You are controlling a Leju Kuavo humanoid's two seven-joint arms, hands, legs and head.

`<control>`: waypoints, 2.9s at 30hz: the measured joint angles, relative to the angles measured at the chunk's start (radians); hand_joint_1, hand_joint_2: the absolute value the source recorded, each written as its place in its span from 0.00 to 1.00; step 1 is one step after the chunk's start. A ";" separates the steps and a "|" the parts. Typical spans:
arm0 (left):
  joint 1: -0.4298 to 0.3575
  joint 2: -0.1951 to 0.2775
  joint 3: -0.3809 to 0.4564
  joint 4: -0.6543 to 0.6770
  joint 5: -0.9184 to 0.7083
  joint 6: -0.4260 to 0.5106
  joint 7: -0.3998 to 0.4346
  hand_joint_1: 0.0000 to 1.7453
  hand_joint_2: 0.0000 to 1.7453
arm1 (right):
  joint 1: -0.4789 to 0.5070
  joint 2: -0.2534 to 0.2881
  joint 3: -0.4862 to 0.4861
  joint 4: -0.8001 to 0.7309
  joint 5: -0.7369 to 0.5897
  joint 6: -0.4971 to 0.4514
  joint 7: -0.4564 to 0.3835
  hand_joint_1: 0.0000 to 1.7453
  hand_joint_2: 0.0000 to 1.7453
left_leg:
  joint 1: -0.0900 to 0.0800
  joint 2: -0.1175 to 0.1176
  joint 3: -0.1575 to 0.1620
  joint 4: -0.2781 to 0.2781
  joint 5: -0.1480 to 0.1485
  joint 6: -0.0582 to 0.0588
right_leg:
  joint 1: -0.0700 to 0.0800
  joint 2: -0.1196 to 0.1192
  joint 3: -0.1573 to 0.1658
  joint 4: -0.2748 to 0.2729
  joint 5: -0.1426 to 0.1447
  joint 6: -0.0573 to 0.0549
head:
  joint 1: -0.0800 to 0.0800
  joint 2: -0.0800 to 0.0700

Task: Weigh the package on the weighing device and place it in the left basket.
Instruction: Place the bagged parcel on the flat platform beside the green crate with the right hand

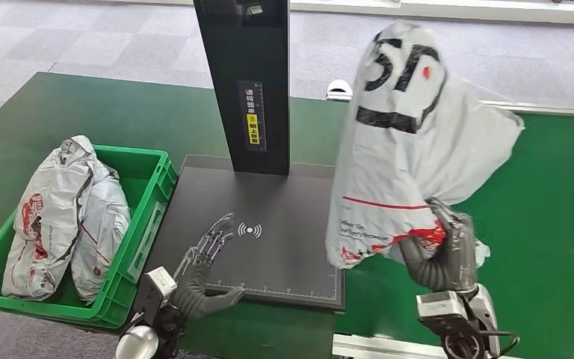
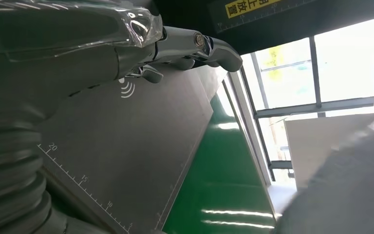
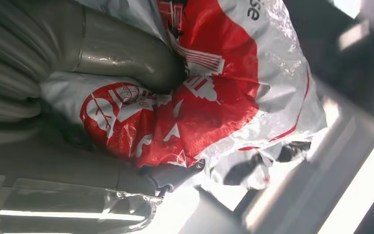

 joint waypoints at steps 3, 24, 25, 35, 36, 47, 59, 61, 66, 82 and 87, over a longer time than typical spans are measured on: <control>0.000 0.001 0.000 0.000 -0.009 -0.008 -0.002 0.00 1.00 | -0.035 -0.024 0.079 0.099 0.123 0.165 0.113 1.00 1.00 | 0.000 -0.001 0.001 0.000 0.000 0.000 | 0.000 -0.001 0.001 0.000 0.000 0.000 | 0.000 0.000; -0.029 0.001 -0.002 0.031 -0.001 0.006 0.020 0.00 1.00 | -0.258 -0.147 0.396 0.561 -0.074 0.467 0.169 1.00 1.00 | 0.000 0.007 0.014 0.000 -0.002 0.000 | 0.000 0.006 0.010 0.000 0.000 0.000 | 0.000 0.000; -0.028 0.001 -0.002 0.030 -0.001 0.008 0.020 0.00 1.00 | -0.254 -0.149 0.397 0.558 -0.102 0.474 0.133 1.00 1.00 | 0.000 0.007 0.014 0.000 -0.002 0.000 | 0.000 0.006 0.010 0.000 0.000 0.000 | 0.000 0.000; -0.019 0.002 -0.002 0.030 0.008 0.015 0.017 0.00 1.00 | -0.205 -0.155 0.391 0.484 -0.220 0.505 0.032 1.00 1.00 | 0.000 0.005 0.006 0.000 -0.002 0.000 | 0.000 0.006 0.004 0.000 0.000 0.000 | 0.000 0.000; -0.019 0.002 -0.002 0.030 0.009 0.015 0.017 0.00 1.00 | -0.204 -0.155 0.390 0.481 -0.220 0.505 0.032 1.00 1.00 | 0.000 0.005 0.006 0.000 -0.002 0.000 | 0.000 0.006 0.004 0.000 0.000 0.000 | 0.000 0.000; -0.017 0.003 -0.002 0.030 0.010 0.015 0.013 0.00 1.00 | -0.197 -0.153 0.379 0.474 -0.227 0.486 0.041 0.27 1.00 | 0.000 0.004 0.005 0.000 -0.002 0.000 | 0.000 0.006 0.003 0.000 0.000 0.000 | 0.000 0.000; 0.002 0.003 -0.001 0.018 0.010 0.015 0.011 0.00 1.00 | -0.183 -0.139 0.345 0.476 -0.214 0.431 0.054 0.00 1.00 | 0.000 0.004 0.004 0.000 -0.002 0.000 | 0.000 0.006 0.002 0.000 0.000 0.000 | 0.000 0.000; 0.003 0.003 -0.001 0.018 0.010 0.015 0.011 0.00 1.00 | -0.182 -0.137 0.343 0.476 -0.214 0.430 0.054 0.00 1.00 | 0.000 0.004 0.004 0.000 -0.002 0.000 | 0.000 0.006 0.002 0.000 0.000 0.000 | 0.000 0.000; 0.003 0.002 -0.001 0.018 0.010 0.015 0.011 0.00 1.00 | -0.181 -0.135 0.340 0.476 -0.214 0.430 0.054 0.00 1.00 | 0.000 0.004 0.004 0.000 -0.002 0.000 | 0.000 0.006 0.002 0.000 0.000 0.000 | 0.000 0.000; 0.025 0.002 0.000 -0.005 0.010 0.022 -0.002 0.00 1.00 | -0.118 -0.113 0.255 0.427 -0.329 0.367 0.009 0.00 1.00 | 0.000 0.004 0.004 0.000 -0.002 0.000 | 0.000 0.005 0.002 0.000 0.000 0.000 | 0.000 0.000; 0.037 0.004 0.042 -0.052 0.074 0.024 -0.015 0.00 1.00 | -0.017 -0.082 0.130 0.345 -0.474 0.364 -0.005 0.00 1.00 | 0.000 0.002 0.002 0.000 -0.002 0.000 | 0.000 0.003 0.001 0.000 0.000 0.000 | 0.000 0.000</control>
